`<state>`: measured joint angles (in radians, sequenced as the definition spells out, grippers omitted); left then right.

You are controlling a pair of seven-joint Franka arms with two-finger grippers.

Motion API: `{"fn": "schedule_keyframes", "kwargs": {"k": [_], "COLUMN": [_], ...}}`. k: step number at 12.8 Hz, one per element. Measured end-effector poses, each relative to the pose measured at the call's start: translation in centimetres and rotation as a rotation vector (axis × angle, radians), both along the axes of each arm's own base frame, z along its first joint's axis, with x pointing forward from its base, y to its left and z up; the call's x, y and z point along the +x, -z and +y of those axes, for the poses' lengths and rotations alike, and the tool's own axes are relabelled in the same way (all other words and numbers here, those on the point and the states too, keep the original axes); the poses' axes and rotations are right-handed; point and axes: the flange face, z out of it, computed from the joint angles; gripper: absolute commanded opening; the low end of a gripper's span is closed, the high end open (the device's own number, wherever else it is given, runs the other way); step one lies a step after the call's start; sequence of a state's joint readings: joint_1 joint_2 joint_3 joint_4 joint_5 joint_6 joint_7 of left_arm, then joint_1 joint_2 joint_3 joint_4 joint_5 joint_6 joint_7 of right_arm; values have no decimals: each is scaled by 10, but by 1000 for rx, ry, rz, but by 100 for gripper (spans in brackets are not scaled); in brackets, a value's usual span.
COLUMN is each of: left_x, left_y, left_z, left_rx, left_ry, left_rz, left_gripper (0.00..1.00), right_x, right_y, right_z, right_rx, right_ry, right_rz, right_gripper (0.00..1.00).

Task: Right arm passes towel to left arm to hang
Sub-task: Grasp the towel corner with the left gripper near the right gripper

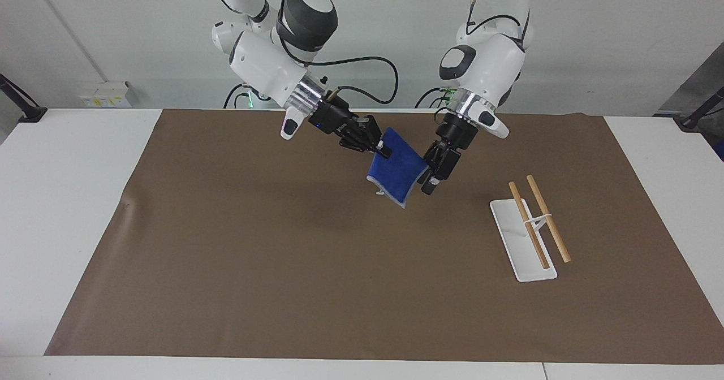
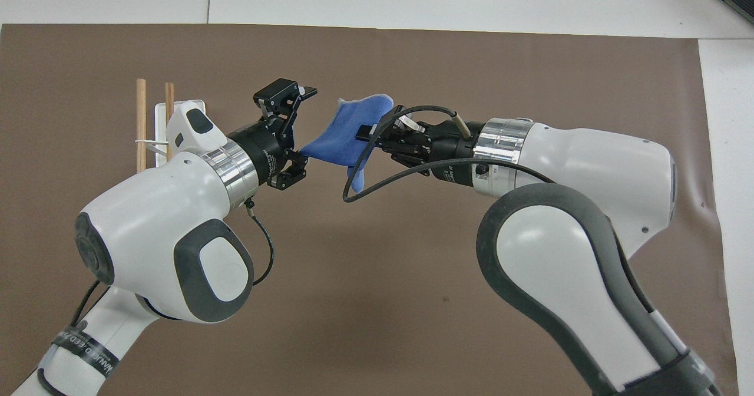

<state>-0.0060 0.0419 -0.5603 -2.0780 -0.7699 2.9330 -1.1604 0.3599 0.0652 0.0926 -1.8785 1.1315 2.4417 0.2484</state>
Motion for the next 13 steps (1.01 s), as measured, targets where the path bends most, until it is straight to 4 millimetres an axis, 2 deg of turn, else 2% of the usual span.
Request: {"fn": "schedule_keyframes", "kwargs": {"k": [3, 4, 9, 10, 13], "left_x": [-1, -2, -4, -4, -4], "left_y": [0, 1, 3, 3, 3], "left_z": [-2, -3, -8, -8, -7], "left_rx": [2, 2, 4, 4, 5], "left_ry": [5, 10, 29, 29, 29], "left_rz": [0, 4, 21, 21, 20], "left_gripper": [99, 90, 10, 0, 0], "right_x": [0, 0, 0, 0, 0], "right_y": [0, 0, -1, -1, -1], "right_z": [0, 0, 0, 0, -1], "right_rx": [0, 0, 1, 1, 1], "right_ry": [0, 0, 0, 0, 1], "right_rz": [0, -1, -2, -2, -2], "right_gripper": [0, 0, 0, 0, 0]}}
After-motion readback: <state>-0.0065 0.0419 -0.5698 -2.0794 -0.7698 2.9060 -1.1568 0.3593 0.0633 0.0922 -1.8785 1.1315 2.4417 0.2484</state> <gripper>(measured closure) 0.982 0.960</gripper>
